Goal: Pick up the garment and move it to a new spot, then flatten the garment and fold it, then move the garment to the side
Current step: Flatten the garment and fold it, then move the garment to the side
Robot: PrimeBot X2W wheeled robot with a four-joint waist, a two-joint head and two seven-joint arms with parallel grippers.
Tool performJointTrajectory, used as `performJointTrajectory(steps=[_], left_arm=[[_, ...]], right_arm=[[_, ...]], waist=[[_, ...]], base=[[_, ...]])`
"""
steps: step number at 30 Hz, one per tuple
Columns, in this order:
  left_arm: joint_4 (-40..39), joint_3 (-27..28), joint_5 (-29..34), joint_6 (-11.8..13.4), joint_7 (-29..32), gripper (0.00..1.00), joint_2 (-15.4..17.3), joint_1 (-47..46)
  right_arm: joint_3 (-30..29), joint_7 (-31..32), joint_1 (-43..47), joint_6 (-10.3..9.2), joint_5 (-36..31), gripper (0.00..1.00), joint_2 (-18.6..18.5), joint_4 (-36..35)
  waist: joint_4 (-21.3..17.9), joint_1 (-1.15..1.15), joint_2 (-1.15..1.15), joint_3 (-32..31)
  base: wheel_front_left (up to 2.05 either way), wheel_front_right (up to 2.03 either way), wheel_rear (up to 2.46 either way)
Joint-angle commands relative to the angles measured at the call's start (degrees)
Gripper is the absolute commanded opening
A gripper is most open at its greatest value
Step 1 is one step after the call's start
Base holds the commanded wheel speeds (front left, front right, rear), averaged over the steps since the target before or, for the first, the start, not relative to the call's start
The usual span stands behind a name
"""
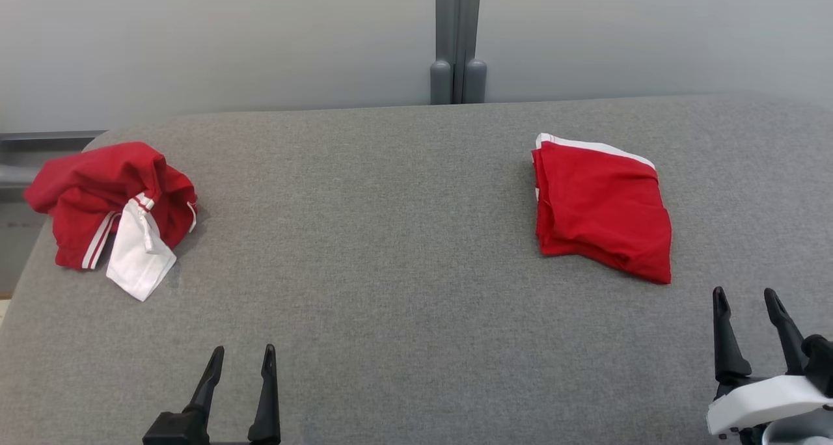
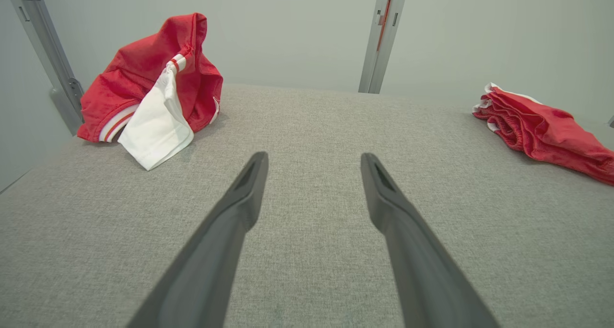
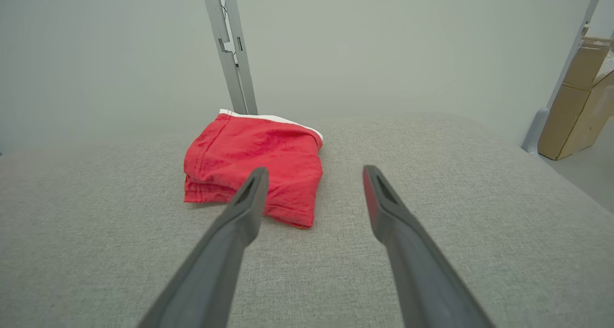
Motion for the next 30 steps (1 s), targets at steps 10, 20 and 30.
performJointTrajectory(steps=[10, 20, 30], left_arm=[[0.8, 0.1, -0.8, -0.3, 0.0, 1.0, 0.1, -0.4], [0.1, -0.5, -1.4, 0.2, 0.0, 1.0, 0.1, -0.9], [-0.1, -3.1, -0.7, -0.7, 0.0, 1.0, 0.1, -7.3]], right_arm=[[0.1, -0.2, 0.5, -0.09, -1.3, 1.0, 1.9, 1.7], [0.0, -0.2, -4.8, -0.09, 3.4, 1.0, 1.2, 4.9], [-4.6, 20.5, -27.6, -0.07, 11.6, 1.0, -2.1, 16.3]], waist=[[-0.7, 0.0, 0.0, -0.1], [-0.5, 0.0, 0.0, 1.9], [0.9, 0.0, 0.0, 12.8]], base=[[0.0, 0.0, 0.0], [0.0, 0.0, 0.0], [0.0, 0.0, 0.0]])
